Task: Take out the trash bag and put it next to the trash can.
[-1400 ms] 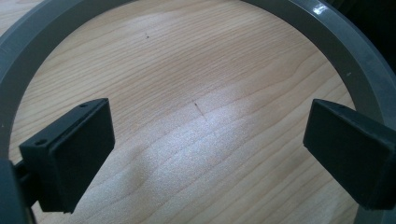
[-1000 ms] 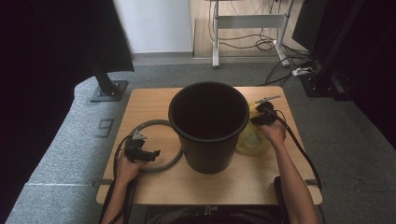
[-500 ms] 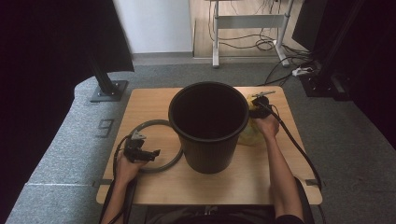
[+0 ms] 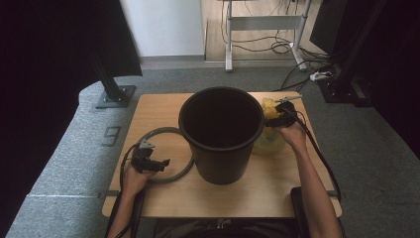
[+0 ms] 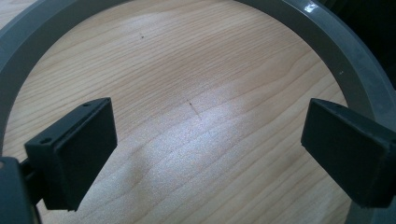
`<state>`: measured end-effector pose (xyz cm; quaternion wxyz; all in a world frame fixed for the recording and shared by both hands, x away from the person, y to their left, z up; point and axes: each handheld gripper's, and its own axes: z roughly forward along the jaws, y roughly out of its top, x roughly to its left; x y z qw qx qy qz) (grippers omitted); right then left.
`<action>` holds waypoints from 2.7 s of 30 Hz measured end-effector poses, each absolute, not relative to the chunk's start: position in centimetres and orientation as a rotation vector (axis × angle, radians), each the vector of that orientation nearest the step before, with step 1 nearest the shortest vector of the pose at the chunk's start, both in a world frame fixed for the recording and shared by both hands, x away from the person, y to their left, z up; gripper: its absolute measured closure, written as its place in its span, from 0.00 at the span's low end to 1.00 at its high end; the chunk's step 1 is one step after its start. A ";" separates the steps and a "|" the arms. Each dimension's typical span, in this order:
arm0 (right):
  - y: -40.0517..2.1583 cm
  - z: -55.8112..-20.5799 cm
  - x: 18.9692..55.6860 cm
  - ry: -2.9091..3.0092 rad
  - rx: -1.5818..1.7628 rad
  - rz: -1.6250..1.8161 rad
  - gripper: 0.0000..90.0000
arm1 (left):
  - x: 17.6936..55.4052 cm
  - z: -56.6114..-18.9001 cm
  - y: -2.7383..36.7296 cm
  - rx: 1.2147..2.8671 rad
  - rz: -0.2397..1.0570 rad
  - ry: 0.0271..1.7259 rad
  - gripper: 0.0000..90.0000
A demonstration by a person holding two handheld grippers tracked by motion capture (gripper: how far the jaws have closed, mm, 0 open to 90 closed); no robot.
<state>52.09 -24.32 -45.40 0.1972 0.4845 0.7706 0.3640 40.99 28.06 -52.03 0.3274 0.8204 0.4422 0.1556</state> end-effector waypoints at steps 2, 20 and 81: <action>-24.6 -44.8 51.4 2.161 1.348 1.009 0.13 | 41.0 -52.0 28.1 2.148 0.408 1.157 0.04; -27.6 -43.4 45.5 2.171 1.280 0.999 0.52 | 41.0 -52.1 27.9 2.158 0.409 1.155 0.04; -31.5 -54.9 39.9 2.153 1.435 0.907 0.01 | 41.0 -52.1 28.1 2.153 0.401 1.169 0.04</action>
